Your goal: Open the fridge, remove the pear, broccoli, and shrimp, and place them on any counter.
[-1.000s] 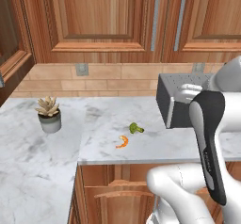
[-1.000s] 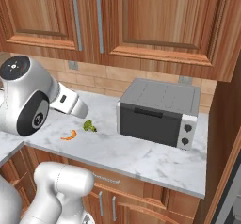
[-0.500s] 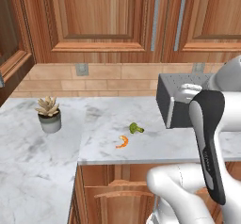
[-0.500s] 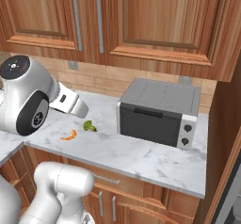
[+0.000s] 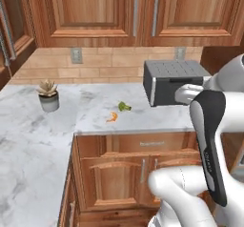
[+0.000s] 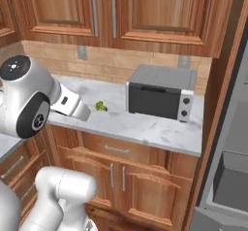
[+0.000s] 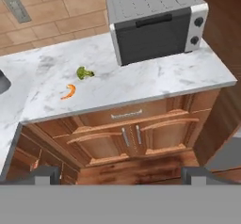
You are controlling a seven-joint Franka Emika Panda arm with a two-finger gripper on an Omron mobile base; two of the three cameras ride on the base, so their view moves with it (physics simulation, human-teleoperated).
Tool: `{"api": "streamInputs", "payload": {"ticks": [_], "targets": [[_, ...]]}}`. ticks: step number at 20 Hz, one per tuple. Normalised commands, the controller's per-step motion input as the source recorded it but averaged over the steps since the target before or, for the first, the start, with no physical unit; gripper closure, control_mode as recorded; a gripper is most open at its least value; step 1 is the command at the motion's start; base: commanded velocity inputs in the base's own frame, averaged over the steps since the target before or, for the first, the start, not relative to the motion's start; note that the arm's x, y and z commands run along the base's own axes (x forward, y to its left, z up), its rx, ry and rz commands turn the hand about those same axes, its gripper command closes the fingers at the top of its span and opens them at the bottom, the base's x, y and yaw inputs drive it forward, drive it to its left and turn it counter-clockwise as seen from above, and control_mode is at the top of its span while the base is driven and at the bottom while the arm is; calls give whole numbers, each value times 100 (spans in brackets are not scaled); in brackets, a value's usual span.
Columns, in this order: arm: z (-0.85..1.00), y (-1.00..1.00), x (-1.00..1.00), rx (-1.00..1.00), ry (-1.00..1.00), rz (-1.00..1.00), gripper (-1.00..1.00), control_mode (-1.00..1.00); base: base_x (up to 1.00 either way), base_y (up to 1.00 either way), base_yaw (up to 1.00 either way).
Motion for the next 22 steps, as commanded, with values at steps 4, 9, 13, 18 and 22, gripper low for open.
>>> {"api": "streamInputs", "payload": {"ticks": [4,9,13,18,22], "targets": [[0,0,0,0,0,0,-100,100,-98,-45,-8],[0,0,0,0,0,0,-100,100,-72,-87,-2],[0,0,0,0,0,0,-100,100,-36,-100,0],[0,0,0,0,0,0,-100,100,-3,-100,0],[0,0,0,0,0,0,-100,100,6,-74,0]]}}
